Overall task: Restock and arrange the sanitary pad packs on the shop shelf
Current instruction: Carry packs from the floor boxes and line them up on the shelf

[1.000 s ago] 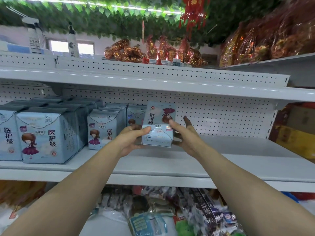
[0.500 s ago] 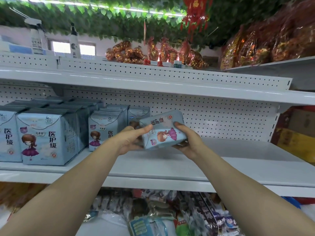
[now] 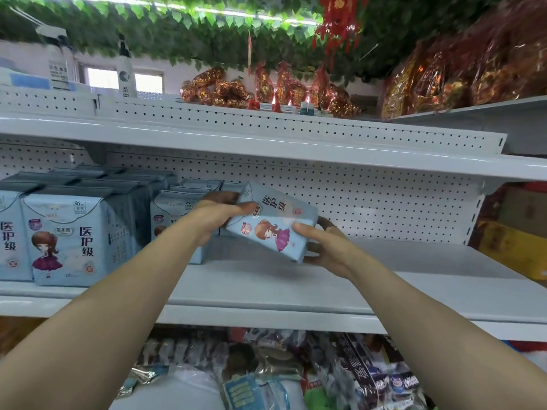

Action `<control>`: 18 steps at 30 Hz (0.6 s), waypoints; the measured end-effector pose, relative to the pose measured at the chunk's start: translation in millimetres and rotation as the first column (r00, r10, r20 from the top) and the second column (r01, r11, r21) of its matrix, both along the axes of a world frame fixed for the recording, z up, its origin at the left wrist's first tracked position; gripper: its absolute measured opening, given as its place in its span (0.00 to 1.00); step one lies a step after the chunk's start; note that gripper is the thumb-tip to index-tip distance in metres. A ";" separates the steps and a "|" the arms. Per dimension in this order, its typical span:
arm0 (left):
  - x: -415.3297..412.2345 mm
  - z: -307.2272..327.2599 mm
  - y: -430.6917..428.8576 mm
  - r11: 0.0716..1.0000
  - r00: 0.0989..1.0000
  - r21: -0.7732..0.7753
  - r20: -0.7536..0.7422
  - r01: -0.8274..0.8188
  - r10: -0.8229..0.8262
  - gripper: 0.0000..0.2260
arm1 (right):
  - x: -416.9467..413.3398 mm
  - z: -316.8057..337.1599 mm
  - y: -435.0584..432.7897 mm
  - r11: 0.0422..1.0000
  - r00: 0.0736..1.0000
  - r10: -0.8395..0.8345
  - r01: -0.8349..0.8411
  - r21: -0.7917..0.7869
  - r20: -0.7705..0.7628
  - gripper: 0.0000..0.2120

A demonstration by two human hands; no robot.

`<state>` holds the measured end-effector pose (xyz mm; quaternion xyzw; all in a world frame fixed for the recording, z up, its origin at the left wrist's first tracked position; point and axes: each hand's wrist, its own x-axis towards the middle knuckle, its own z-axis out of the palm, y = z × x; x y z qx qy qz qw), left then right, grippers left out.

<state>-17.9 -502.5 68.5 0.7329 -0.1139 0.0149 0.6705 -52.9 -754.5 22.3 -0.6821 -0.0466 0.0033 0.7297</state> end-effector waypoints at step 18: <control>44.5 59.0 20.4 0.610 0.978 0.791 0.151 -0.031 -0.146 0.33 | 31.8 -20.8 51.9 0.986 0.990 0.134 -0.137 -0.097 -0.037 0.20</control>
